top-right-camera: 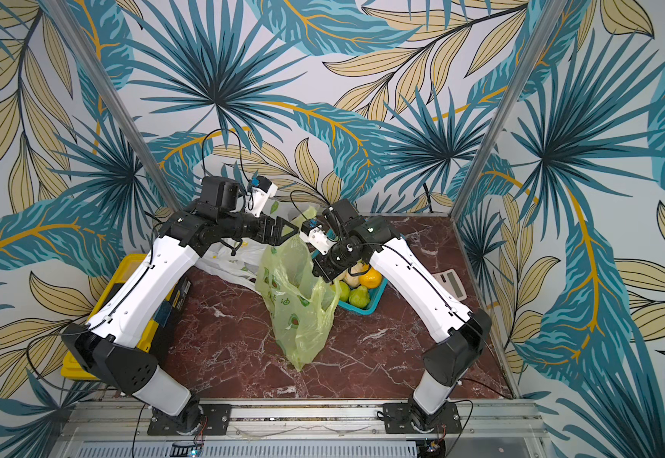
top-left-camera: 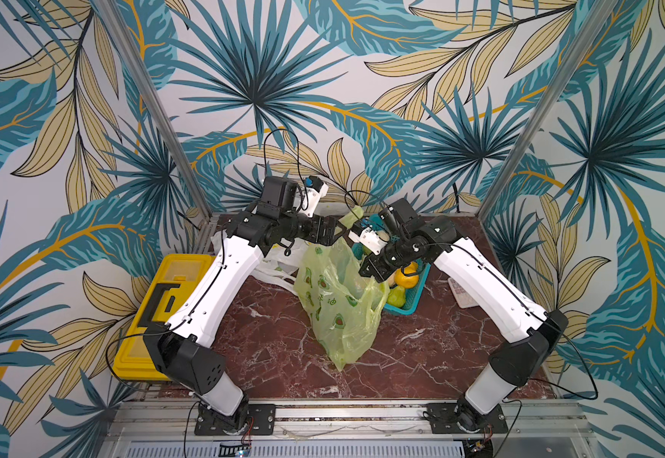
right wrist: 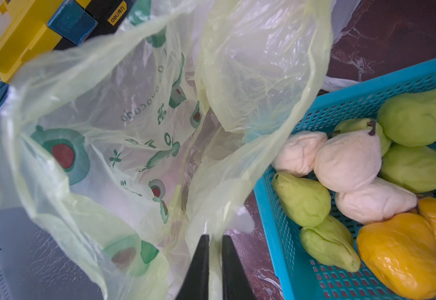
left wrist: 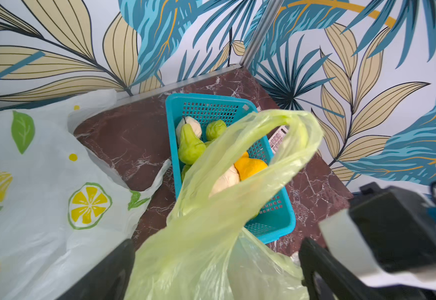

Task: Place the pears into plastic bags & tie knots
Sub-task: Pick up the plastic bag from the corner of the board.

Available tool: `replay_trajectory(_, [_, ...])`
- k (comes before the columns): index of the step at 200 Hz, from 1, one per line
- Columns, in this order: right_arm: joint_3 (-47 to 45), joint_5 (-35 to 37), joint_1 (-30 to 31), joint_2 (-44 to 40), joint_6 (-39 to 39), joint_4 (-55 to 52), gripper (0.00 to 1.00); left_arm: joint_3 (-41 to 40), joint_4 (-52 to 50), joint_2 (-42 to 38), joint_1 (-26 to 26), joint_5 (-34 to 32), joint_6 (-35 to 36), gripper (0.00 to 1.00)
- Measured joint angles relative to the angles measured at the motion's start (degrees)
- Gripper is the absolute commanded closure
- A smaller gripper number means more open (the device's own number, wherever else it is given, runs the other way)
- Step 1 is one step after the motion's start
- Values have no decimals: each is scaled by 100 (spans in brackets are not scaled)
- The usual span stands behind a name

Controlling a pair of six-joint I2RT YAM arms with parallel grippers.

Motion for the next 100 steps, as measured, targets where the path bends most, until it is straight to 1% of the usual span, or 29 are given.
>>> replay_trajectory(37, [81,-42,2,0,-42,-11,87,208,4,450,-219,-400,678,0])
replay_trajectory(49, [81,-48,0,0,-46,-20,87,317,-9,647,-267,-527,872,4])
replay_trajectory(61, [81,-68,-11,0,-59,-20,87,509,-28,911,-278,-691,1029,12])
replay_trajectory(69, [81,-85,-24,0,-61,-20,87,671,-28,1084,-275,-769,1115,21])
replay_trajectory(73, [81,-87,-31,0,-61,-20,87,765,-20,1189,-275,-782,1104,28])
replay_trajectory(86, [81,-90,-63,0,-59,-20,85,994,-20,1429,-269,-796,1145,59])
replay_trajectory(96, [81,-94,-109,0,-42,-17,77,1099,-13,1543,-264,-817,1202,81])
replay_trajectory(100, [79,-109,-142,0,0,-17,72,1106,-11,1552,-258,-846,1196,88])
